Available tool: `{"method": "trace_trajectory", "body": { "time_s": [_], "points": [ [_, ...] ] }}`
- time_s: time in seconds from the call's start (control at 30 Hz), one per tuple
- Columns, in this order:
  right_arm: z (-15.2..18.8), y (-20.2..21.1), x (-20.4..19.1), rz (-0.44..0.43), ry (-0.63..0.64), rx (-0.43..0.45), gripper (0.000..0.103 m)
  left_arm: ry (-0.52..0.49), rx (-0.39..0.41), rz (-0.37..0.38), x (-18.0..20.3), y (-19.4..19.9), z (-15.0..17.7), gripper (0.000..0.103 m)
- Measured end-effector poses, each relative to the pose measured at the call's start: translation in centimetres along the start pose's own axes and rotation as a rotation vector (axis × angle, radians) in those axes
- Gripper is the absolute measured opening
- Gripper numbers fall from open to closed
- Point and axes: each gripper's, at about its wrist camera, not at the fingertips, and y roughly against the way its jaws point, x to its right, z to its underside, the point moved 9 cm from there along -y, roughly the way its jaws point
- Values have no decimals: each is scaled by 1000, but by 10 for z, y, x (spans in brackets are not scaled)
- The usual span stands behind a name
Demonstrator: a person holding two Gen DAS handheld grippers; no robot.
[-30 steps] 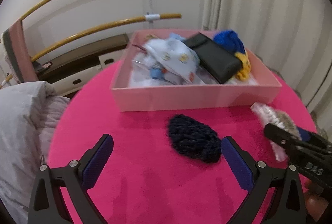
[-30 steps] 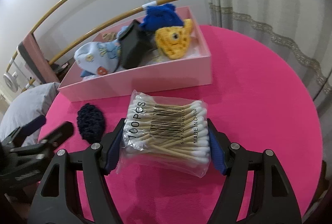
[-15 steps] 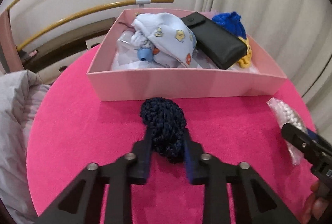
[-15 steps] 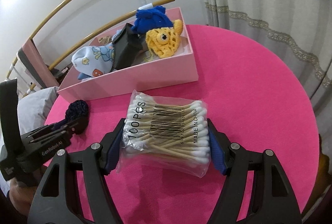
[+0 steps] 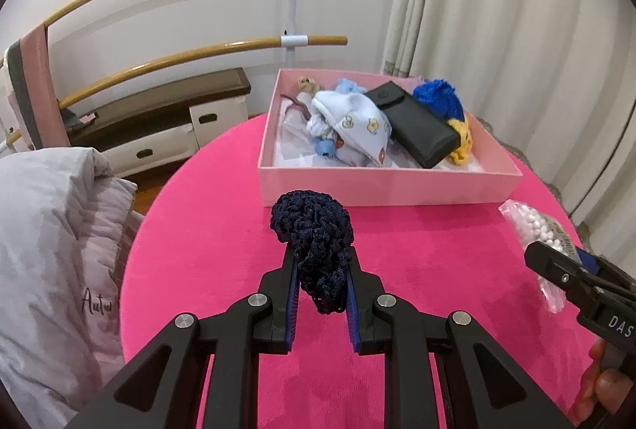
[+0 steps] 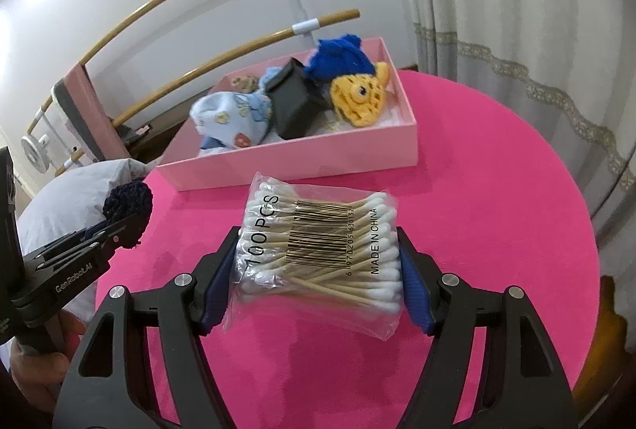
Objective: Organize soft objects
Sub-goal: 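Carry the knit item and swab bag into the pink box and release both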
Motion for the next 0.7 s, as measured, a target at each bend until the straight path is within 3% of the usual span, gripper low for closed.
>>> {"method": "trace_trajectory", "body": {
  "time_s": [0.7],
  "points": [
    [-19, 57, -36, -14, 70, 106, 68, 6, 93, -5, -3, 90, 0, 17]
  ]
}}
